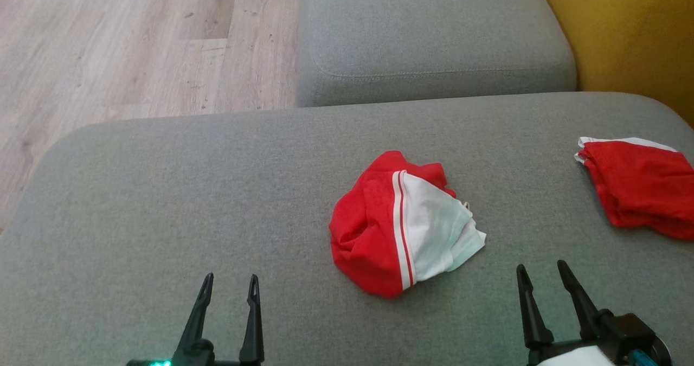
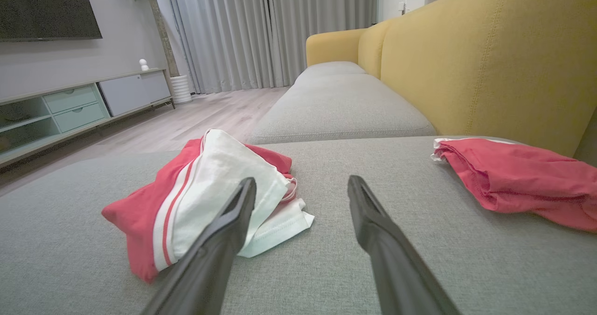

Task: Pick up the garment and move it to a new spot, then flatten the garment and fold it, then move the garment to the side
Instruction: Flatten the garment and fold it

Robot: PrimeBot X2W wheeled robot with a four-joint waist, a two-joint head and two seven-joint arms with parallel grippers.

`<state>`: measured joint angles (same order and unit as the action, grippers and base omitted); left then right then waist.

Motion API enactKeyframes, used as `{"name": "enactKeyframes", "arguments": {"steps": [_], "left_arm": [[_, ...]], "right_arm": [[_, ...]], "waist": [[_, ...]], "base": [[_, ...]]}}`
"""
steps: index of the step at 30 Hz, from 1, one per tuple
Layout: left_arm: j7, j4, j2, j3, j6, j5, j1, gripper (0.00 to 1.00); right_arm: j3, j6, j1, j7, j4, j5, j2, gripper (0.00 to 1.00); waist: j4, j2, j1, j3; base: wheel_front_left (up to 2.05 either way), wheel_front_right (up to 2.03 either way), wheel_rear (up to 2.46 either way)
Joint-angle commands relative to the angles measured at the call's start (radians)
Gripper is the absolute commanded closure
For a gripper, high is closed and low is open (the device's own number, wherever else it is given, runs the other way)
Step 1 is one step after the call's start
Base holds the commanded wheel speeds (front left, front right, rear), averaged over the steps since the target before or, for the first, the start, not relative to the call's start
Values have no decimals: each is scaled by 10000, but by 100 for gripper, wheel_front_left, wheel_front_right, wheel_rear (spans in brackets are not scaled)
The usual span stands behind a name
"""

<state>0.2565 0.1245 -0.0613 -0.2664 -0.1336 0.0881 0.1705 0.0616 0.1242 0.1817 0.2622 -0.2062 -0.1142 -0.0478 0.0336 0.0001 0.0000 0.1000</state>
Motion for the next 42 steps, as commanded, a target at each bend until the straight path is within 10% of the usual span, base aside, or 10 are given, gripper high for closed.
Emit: {"name": "enactKeyframes", "arguments": {"steps": [1, 15, 35, 36, 37, 42], "left_arm": [[53, -269, 101, 339, -99, -18, -369, 0], [53, 600, 109, -497, 526, -178, -2649, 0], [-2156, 5975, 110, -3914, 2195, 3113, -8775, 0], [-2058, 6031, 110, -4040, 2236, 3162, -8852, 19], [-1916, 6069, 110, -4171, 2264, 3167, -8928, 93], [-1278, 6104, 110, -4937, 2418, 3159, -9215, 100]], "right_arm": [[231, 65, -270, -4, 366, 34, -100, 0], [467, 65, -703, -4, 599, 100, -333, 0], [848, 65, -2326, -4, 708, -73, -553, 0], [827, 65, -2320, -4, 701, -76, -544, 0], [803, 65, -2316, -4, 692, -78, -533, 0], [831, 65, -2310, -4, 620, -73, -454, 0]], "waist": [[-17, -1, 0, -13], [-431, -1, 0, -1246], [-1631, -1, 0, -3601], [-1661, -1, 0, -3605], [-1688, -1, 0, -3604], [-1888, -1, 0, -3465]], "base": [[0, 0, 0], [0, 0, 0], [0, 0, 0], [0, 0, 0], [0, 0, 0], [0, 0, 0]]}}
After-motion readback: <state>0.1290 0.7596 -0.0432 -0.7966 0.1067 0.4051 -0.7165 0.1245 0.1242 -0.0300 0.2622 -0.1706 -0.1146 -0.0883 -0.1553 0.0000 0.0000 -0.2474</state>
